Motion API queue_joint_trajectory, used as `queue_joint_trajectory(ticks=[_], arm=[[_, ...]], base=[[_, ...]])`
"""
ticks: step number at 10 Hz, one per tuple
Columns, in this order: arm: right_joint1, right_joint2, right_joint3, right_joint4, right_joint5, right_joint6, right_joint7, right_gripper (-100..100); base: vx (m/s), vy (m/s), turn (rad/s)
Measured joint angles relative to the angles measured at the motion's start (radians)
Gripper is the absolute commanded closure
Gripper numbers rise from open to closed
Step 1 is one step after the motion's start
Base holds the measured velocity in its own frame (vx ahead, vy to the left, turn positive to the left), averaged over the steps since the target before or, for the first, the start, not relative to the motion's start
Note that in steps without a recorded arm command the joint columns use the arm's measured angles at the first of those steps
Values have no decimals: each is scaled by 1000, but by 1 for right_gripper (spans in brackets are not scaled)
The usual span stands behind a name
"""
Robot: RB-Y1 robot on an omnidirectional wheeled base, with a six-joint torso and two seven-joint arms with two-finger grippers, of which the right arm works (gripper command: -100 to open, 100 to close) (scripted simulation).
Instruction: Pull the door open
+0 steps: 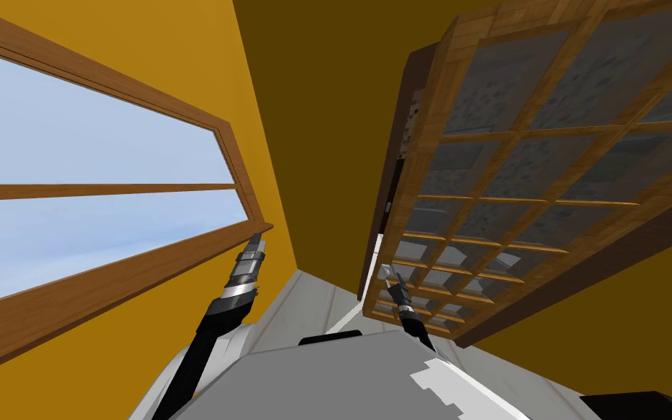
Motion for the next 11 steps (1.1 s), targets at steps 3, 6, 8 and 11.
queue_joint_trajectory(ticks=[3, 6, 8, 11], arm=[[-7, 12, 13, -11, -33, 10, -80, -100], [-16, 25, 27, -21, -66, 20, -154, -100], [-18, 33, 35, -28, -85, 26, -203, -100], [-21, 46, 48, -50, -120, 41, -274, -100]], base=[[-56, -14, 17], [-64, -14, 32], [-49, -14, 22], [-65, -9, 30]])
